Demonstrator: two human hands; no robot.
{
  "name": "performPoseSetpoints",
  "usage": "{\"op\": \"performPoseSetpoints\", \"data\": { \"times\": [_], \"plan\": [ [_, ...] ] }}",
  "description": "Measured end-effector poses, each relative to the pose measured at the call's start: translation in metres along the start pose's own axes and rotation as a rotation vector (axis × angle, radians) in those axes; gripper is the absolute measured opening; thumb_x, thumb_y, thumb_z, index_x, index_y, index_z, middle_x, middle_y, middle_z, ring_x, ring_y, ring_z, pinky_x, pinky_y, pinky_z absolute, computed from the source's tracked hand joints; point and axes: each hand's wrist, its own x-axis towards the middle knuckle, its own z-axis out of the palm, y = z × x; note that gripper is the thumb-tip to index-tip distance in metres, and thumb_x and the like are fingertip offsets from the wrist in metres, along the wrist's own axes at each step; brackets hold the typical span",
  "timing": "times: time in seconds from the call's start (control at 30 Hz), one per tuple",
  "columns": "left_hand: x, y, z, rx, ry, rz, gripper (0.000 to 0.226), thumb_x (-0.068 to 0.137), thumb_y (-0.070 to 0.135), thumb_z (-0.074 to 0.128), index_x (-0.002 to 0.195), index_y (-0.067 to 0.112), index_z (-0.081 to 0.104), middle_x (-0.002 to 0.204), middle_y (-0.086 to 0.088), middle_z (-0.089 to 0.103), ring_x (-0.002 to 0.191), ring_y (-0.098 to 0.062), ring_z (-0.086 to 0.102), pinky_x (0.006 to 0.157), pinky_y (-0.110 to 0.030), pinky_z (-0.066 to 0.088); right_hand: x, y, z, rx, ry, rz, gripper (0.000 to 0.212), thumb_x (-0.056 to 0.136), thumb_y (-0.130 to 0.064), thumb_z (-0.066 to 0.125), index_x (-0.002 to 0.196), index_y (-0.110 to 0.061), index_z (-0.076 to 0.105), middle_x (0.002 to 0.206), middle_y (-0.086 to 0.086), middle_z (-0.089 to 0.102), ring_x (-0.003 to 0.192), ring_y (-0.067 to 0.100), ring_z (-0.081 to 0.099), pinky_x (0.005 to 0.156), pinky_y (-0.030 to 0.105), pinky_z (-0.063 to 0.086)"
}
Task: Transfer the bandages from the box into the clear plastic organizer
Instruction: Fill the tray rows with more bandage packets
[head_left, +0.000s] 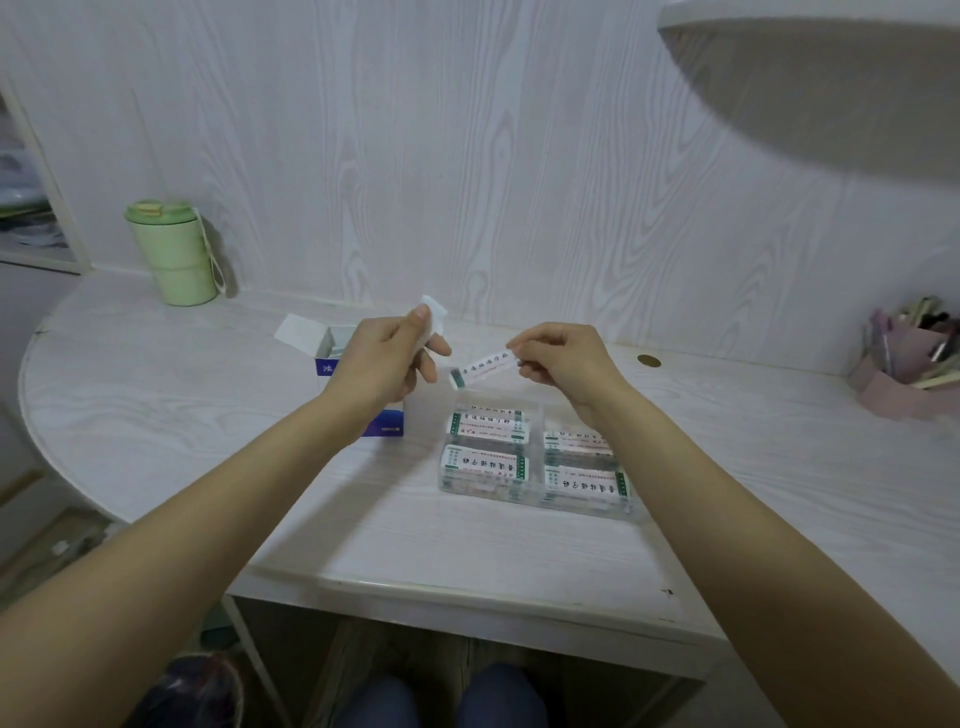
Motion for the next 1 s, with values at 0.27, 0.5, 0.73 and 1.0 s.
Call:
{"op": "performPoseSetpoints", "data": {
  "times": [0.27,0.5,0.73,1.0],
  "plan": [
    [0.001,0.004,0.000,0.034,-0.015,-0.019,0.053,0.101,0.027,0.024,0.076,0.020,0.071,0.056,0.007,0.043,0.052,-0.010,0.029,0.049,-0.023,0.025,0.013,0.026,0.005,-0.423,0.118,0.055,0.010,0.084,0.002,0.062,0.078,-0.005,0.066,0.067,0.008,0.063,0.050,0.008,0.059,0.055,0.018,0.051],
    [0.003,0.005,0.003,0.108,-0.045,0.012,0.035,0.089,0.004,0.037,0.090,0.019,0.069,0.070,0.011,0.054,0.062,-0.006,0.039,0.056,-0.021,0.032,0.016,0.030,0.023,-0.879,-0.018,-0.002,0.014,0.084,-0.006,0.065,0.073,-0.014,0.061,0.087,0.009,0.066,0.083,0.025,0.063,0.067,0.029,0.048],
    [0.005,-0.006,0.002,0.152,-0.099,0.122,0.015,0.090,0.012,0.061,0.095,0.026,0.063,0.096,0.000,0.067,0.082,-0.012,0.060,0.077,-0.028,0.050,0.022,0.033,0.019,-0.875,-0.114,0.012,0.007,0.084,-0.009,0.068,0.088,-0.009,0.074,0.093,0.007,0.070,0.087,0.021,0.064,0.072,0.028,0.049],
    [0.015,-0.007,0.027,0.336,-0.149,0.159,0.009,0.089,0.014,0.062,0.090,0.023,0.064,0.085,0.006,0.066,0.075,-0.007,0.059,0.072,-0.025,0.046,0.005,-0.002,-0.014,-0.201,-0.165,-0.008,0.024,0.094,-0.033,0.057,0.093,-0.013,0.071,0.082,-0.003,0.068,0.065,0.007,0.057,0.056,0.018,0.037]
  ]
}}
